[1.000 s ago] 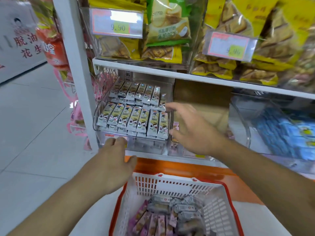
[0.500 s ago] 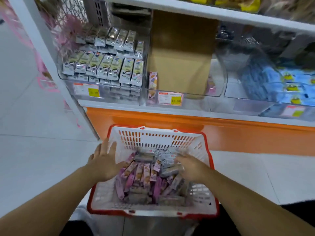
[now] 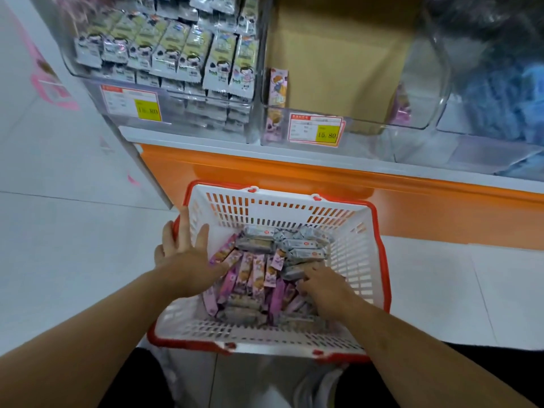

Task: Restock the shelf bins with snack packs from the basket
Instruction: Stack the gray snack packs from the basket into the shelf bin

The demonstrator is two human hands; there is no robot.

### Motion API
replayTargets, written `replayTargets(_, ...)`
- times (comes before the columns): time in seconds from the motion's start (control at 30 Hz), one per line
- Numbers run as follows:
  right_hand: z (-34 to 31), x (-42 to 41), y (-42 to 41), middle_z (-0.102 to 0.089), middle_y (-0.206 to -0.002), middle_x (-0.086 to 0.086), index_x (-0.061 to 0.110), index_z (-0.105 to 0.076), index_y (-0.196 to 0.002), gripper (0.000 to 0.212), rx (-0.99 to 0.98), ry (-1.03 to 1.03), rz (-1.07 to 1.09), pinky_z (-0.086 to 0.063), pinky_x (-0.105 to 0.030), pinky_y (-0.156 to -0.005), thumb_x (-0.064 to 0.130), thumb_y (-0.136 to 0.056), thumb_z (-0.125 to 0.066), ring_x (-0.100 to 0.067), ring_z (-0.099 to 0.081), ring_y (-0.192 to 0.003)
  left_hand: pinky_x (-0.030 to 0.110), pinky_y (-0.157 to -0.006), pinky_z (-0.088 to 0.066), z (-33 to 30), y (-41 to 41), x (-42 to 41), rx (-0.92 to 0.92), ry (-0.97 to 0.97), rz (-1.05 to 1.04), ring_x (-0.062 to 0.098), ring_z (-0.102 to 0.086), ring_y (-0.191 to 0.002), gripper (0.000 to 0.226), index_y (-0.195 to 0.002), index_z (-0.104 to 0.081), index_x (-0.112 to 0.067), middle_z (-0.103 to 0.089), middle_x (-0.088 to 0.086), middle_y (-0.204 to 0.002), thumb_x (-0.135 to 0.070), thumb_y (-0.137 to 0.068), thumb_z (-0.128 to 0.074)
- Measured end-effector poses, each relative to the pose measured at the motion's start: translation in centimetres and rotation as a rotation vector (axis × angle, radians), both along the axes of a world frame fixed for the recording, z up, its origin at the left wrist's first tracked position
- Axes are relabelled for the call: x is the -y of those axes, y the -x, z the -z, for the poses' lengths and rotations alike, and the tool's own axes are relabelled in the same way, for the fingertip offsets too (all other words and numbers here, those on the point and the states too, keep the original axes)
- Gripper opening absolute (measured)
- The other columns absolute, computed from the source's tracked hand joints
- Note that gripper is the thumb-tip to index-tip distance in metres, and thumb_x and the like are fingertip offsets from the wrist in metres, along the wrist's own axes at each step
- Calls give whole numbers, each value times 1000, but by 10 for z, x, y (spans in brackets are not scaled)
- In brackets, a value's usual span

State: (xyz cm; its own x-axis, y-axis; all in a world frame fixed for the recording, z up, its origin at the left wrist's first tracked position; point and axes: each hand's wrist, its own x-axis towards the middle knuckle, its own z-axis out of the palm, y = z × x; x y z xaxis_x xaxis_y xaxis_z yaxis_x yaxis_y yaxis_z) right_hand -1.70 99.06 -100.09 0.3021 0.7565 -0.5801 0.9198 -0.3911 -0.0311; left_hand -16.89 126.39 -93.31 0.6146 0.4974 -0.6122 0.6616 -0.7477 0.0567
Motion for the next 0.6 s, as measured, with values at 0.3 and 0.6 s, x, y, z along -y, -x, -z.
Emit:
replayTargets(0.3, -71, -39, -6, -63, -103, 1, 24, -59, -102, 13, -374, -155, 482, -54, -41, -81, 15, -93, -61, -22, -63, -96, 64, -124, 1, -27, -4, 4, -11, -25, -34, 41, 23, -154, 93, -163, 4, -28, 36, 7, -164, -76, -94, -36)
replayTargets(0.6, -239, -72, -15, -69, -128, 0, 26, -69, -122, 22, -786, -590, 676, -56, -33, -98, 21, -100, -73, -10, -68, -115, 43, -99, -52, -161, -35, 1, 320, 459, 37, 26, -66, -110, 33, -116, -71, -16, -71, 9, -120, -42, -101, -55)
